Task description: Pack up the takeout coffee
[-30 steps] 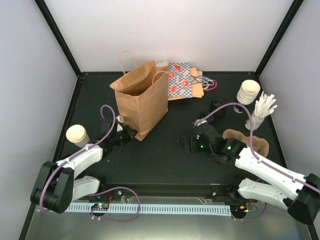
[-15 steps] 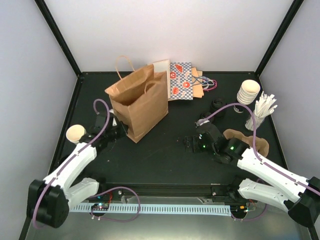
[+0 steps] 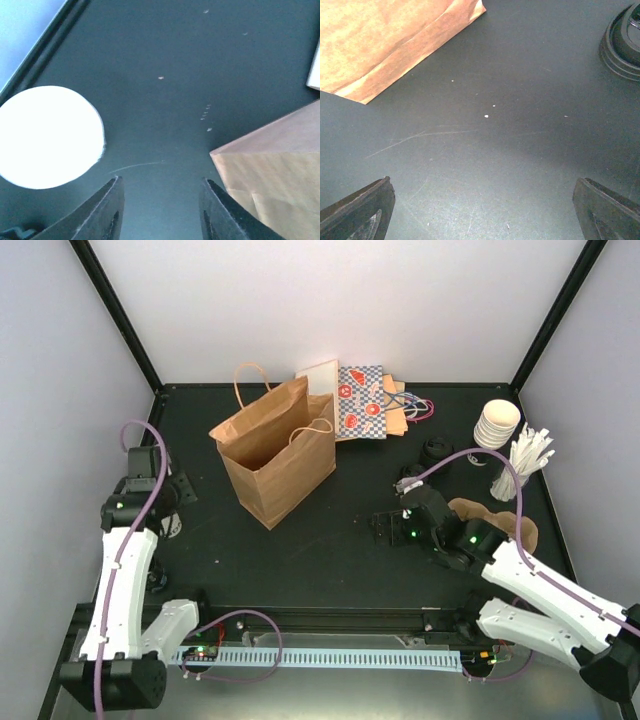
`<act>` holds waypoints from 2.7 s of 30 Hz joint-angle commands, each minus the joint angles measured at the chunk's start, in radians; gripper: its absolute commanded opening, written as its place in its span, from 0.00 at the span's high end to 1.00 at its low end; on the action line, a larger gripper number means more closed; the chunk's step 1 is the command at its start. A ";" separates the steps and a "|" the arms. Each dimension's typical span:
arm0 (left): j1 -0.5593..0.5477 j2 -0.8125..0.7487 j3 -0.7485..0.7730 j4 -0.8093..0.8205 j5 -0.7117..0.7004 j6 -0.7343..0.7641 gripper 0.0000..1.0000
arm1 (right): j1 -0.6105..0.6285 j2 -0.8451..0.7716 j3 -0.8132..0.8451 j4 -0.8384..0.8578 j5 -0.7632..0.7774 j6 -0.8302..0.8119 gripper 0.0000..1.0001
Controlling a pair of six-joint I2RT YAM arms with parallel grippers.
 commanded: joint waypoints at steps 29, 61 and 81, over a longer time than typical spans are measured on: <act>0.284 0.426 0.129 -0.047 0.037 0.090 0.89 | -0.006 -0.104 0.041 -0.034 -0.101 -0.117 0.00; 0.283 0.421 0.183 -0.090 -0.068 0.055 0.99 | -0.005 -0.097 0.051 -0.035 -0.108 -0.130 0.00; 0.234 0.372 0.254 -0.195 -0.010 0.042 0.98 | -0.005 -0.073 0.051 -0.016 -0.139 -0.128 0.00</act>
